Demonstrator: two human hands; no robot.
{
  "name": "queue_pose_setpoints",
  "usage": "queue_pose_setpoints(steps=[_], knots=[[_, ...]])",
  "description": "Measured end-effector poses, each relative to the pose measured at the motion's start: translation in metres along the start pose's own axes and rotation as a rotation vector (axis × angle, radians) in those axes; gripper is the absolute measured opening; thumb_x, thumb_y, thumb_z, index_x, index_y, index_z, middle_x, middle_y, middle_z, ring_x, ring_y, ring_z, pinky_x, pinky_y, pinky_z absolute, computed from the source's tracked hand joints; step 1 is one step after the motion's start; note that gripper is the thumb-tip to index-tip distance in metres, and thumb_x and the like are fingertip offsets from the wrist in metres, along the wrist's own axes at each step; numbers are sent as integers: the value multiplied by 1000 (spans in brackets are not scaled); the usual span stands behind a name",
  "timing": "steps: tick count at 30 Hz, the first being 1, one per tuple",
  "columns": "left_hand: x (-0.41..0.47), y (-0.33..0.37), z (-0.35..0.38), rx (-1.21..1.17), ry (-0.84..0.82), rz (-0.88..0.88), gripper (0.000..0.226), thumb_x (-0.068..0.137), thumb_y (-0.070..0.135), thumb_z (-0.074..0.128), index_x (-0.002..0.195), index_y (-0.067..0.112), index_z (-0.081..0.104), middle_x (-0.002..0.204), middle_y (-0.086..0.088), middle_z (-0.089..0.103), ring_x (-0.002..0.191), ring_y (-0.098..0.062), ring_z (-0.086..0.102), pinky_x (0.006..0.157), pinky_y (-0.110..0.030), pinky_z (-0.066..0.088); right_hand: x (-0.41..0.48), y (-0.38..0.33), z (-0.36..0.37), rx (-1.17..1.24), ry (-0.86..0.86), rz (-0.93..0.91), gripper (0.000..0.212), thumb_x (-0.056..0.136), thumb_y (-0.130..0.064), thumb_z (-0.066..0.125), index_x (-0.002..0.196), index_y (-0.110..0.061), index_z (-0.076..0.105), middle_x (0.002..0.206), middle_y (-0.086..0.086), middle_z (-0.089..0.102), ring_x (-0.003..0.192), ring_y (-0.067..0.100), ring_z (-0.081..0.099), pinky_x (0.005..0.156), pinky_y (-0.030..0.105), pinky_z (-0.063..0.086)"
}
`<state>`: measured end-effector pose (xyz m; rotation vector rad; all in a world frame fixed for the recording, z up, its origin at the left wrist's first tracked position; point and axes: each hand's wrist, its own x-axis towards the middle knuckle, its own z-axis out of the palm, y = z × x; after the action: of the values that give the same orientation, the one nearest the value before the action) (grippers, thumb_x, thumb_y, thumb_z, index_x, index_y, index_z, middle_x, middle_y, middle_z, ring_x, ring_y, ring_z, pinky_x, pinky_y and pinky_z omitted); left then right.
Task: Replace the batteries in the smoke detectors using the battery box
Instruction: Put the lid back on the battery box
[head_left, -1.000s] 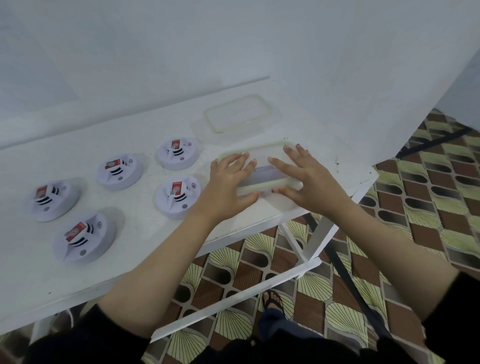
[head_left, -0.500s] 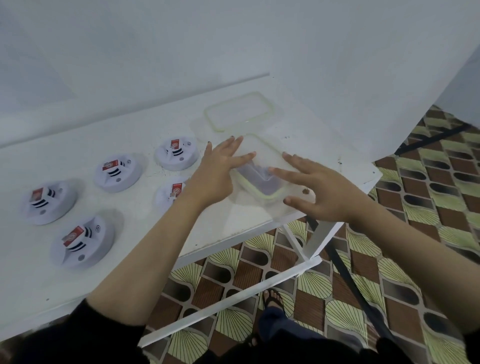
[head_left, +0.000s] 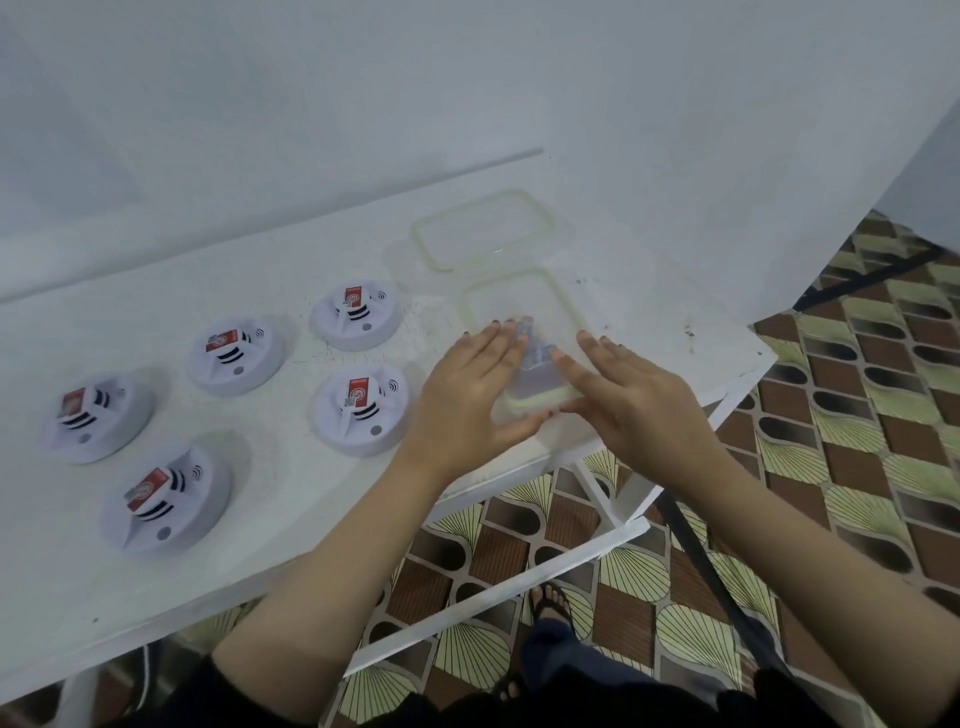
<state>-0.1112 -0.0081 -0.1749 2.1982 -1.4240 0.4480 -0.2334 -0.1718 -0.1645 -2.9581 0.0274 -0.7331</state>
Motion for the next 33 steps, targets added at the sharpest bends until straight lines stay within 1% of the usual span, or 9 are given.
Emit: queue_pose_setpoints(steps=[3,7,11,15,19,22,25,28,33], knots=[[1,-3,-5,-88,-15,3,72,77,55,60,128,4,60,135,-13,58,126,-27,54,105,-46,43,0,1,-5,143,-11,32,46,85,-38,59,127,-19,60,132,16,56,116,35,58,94,39,48],[10,-14,-25,-254,-51,-158,61,83,55,49,129,17,61,146,-8,47,132,-24,41,113,-44,26,-8,-12,-11,594,-97,374,57,84,-53,52,138,-40,42,157,3,20,137,21,33,106,31,33],[31,-34,-36,-315,-116,-454,60,86,53,46,138,24,52,156,-12,30,145,-24,23,117,-37,16,-6,-27,-16,783,-51,684,69,87,-58,45,147,-37,19,114,-3,56,80,7,66,64,17,52],[43,-44,-38,-640,-214,-614,41,96,27,55,137,32,50,142,5,49,138,-10,36,111,-28,29,1,-28,-21,1022,-154,812,56,92,-36,54,142,-30,29,77,12,68,52,17,64,47,21,50],[41,-40,-38,-700,-162,-691,36,93,18,59,128,29,59,92,9,53,97,-8,59,87,-15,39,15,-17,-25,1041,-109,857,50,92,-17,57,137,-28,36,76,17,67,59,25,65,60,34,58],[35,-38,-40,-639,-148,-687,44,92,23,62,134,30,52,89,6,55,82,-4,55,68,1,40,24,3,-25,833,-21,881,41,96,-22,49,135,-25,38,74,11,66,62,22,66,69,33,56],[31,-33,-42,-685,-176,-716,49,94,25,60,140,21,48,93,2,61,92,-8,57,70,-1,40,37,23,-22,691,33,900,31,98,-24,44,128,-18,45,82,7,64,65,16,64,73,31,51],[31,-31,-44,-662,-136,-752,34,92,24,64,125,15,63,114,6,63,108,-7,59,85,-14,41,55,40,-17,597,55,876,24,97,-21,45,118,-15,55,90,7,60,66,4,52,61,21,41],[31,-20,-43,-730,-20,-848,16,82,13,74,97,8,70,95,-3,73,82,-3,66,66,-3,48,80,55,-8,581,58,850,27,94,-12,43,112,-14,64,84,7,59,59,7,46,57,22,38]])
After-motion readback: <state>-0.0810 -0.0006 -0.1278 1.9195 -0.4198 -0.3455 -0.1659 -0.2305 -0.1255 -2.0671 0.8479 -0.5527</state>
